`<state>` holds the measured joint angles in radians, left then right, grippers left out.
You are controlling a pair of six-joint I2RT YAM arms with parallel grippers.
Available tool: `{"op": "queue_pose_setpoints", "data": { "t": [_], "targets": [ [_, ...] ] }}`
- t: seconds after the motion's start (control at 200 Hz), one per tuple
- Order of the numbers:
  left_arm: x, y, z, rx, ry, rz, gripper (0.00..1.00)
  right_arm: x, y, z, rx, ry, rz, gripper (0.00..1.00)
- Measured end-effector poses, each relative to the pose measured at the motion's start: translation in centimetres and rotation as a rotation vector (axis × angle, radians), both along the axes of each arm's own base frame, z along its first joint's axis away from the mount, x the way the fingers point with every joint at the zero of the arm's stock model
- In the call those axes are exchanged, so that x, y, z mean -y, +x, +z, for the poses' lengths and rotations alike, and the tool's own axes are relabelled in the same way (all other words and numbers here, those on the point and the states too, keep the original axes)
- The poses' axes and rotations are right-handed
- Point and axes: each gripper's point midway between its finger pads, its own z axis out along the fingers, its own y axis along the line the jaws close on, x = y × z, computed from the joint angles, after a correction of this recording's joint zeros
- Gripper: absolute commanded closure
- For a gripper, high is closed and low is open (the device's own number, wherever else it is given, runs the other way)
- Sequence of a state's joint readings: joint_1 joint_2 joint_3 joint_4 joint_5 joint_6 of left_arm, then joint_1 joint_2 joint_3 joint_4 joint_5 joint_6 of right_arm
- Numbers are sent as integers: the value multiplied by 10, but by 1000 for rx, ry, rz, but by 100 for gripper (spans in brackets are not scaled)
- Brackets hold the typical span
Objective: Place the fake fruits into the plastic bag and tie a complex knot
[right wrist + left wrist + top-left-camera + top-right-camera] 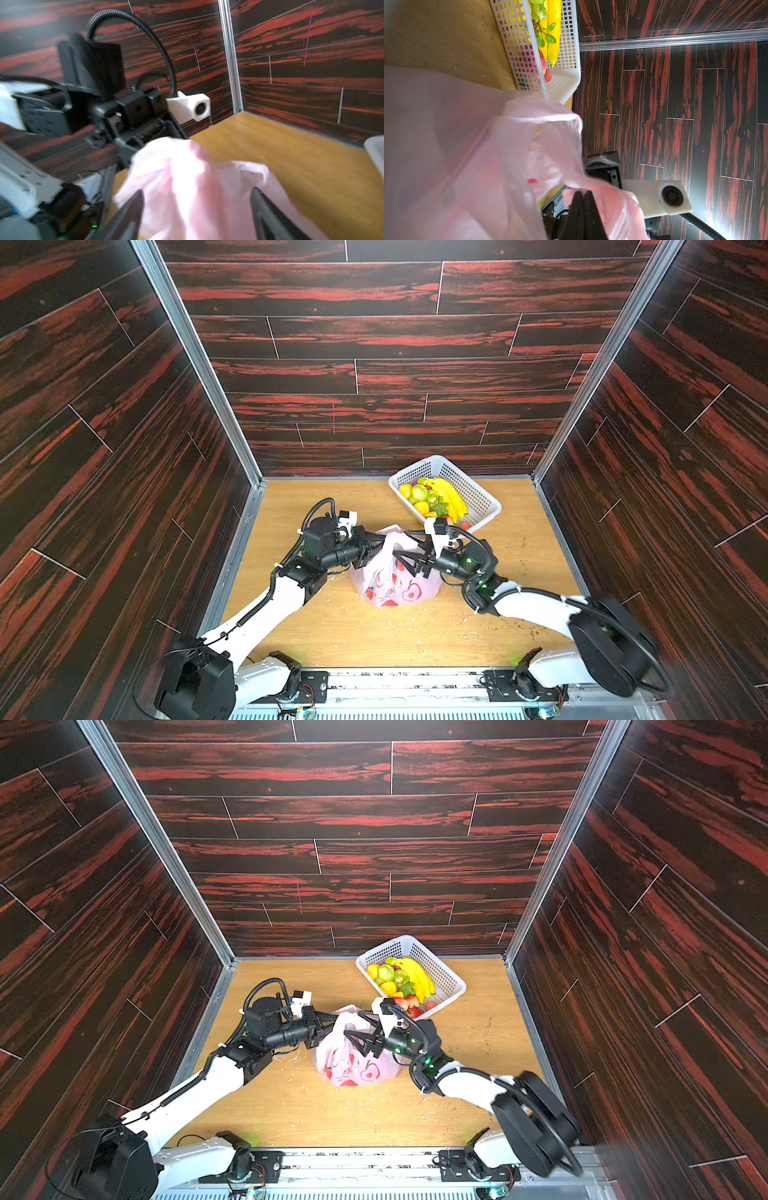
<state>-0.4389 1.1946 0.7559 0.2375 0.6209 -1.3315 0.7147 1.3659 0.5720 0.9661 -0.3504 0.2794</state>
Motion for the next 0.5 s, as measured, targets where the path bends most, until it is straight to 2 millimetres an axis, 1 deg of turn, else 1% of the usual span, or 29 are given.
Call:
{"op": "queue_pose_setpoints", "data": {
  "t": [0.115, 0.235, 0.326, 0.431, 0.501],
  "targets": [
    [0, 1, -2, -4, 2, 0, 100, 10, -8, 9, 0, -5, -13, 5],
    [0, 1, -2, -1, 4, 0, 100, 24, -18, 15, -11, -12, -34, 5],
    [0, 1, -2, -1, 4, 0, 100, 34, -26, 21, -23, -6, -47, 14],
    [1, 1, -3, -3, 6, 0, 100, 45, -35, 25, -45, 13, -49, 35],
    [1, 1, -3, -3, 7, -1, 100, 48, -42, 22, -63, 18, -30, 38]
  ]
}}
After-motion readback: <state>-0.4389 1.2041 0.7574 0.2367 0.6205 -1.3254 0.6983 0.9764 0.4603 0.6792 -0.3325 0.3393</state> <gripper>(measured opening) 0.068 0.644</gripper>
